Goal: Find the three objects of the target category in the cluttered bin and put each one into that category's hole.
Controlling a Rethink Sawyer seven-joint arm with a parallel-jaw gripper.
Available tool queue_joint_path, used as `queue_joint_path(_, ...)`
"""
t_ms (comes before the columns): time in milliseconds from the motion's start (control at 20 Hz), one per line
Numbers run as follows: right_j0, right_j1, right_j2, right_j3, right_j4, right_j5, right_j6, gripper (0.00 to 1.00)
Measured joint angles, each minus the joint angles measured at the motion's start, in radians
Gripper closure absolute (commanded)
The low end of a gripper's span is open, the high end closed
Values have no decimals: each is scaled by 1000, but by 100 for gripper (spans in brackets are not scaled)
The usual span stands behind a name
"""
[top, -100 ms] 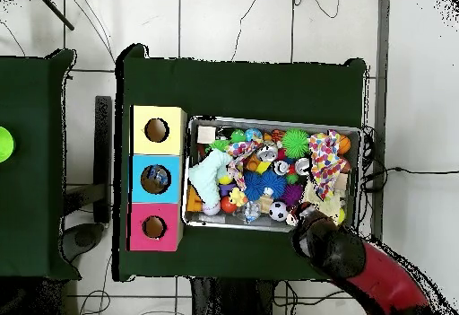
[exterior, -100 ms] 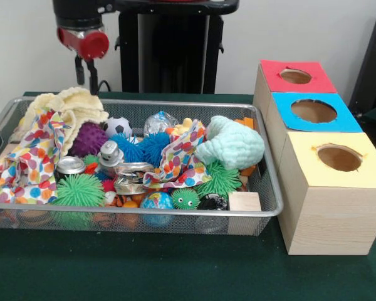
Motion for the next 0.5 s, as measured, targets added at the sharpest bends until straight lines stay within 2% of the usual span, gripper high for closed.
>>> queue_joint_path(250, -25, -21, -17, 101, 23, -58, 0, 0)
queue_joint_path(400, -6, -1, -20, 181, 47, -157, 5, 0)
queue_joint_path(500, 9, 11, -20, 201, 59, -192, 11, 0)
